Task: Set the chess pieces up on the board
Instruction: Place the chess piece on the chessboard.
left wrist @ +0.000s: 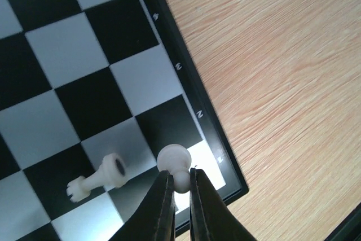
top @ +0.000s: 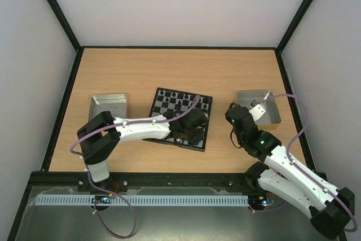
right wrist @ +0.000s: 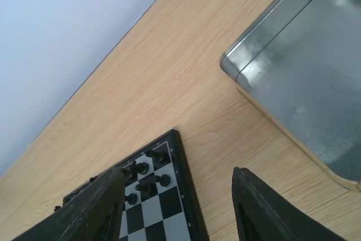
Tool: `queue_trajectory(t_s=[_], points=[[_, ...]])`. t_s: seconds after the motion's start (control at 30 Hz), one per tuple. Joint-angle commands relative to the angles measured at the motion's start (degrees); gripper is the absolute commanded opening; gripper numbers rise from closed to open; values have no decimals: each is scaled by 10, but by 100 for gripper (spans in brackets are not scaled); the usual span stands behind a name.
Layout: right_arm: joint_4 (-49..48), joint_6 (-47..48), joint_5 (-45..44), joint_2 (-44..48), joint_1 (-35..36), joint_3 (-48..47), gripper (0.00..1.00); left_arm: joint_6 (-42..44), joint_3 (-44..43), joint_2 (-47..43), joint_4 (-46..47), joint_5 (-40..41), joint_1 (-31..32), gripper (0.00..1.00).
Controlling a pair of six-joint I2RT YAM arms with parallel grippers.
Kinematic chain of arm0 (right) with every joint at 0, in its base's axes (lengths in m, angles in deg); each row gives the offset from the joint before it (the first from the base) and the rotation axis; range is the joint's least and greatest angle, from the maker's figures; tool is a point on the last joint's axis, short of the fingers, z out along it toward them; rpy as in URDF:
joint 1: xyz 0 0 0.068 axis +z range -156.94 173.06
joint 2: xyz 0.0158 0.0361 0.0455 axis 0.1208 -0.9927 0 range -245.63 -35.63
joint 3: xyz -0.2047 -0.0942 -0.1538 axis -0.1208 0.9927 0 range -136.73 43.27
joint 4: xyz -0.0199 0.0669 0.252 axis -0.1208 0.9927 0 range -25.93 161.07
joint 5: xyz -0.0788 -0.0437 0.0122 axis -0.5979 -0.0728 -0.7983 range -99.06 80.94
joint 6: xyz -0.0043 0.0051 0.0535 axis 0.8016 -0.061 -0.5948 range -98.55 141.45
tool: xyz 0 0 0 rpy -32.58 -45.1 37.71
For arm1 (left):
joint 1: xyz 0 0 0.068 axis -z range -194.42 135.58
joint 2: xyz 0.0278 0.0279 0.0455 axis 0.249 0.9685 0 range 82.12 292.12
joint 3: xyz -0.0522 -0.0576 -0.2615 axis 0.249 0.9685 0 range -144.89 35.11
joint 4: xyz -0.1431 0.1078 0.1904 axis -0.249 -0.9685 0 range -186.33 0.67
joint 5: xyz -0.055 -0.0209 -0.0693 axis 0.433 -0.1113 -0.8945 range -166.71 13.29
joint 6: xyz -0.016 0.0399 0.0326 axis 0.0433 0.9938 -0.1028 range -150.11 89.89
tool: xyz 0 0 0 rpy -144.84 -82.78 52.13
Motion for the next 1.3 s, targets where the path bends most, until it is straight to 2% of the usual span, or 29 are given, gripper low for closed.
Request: queue_trajectory(t_s=[0.0,0.33,0.77,0.87,1.07,1.27], points=[[25,3,-41,21,0,22,52,-13,-58,32,-63,43,14,3],[27,1,-102,73,0,34,52,-50,-97,81,-105,70,29,2],[3,23,-62,77,0,39,53,-48,-129,118,-110,60,29,4],[2,24,-56,74,0,39,53,-48,-128,115,-114,64,29,9],[0,27,-41,71,0,36,55,-49,-124,89,-94,45,27,29],[-1,47,3,71,0,32,62,-60,-118,19,-73,69,22,38]])
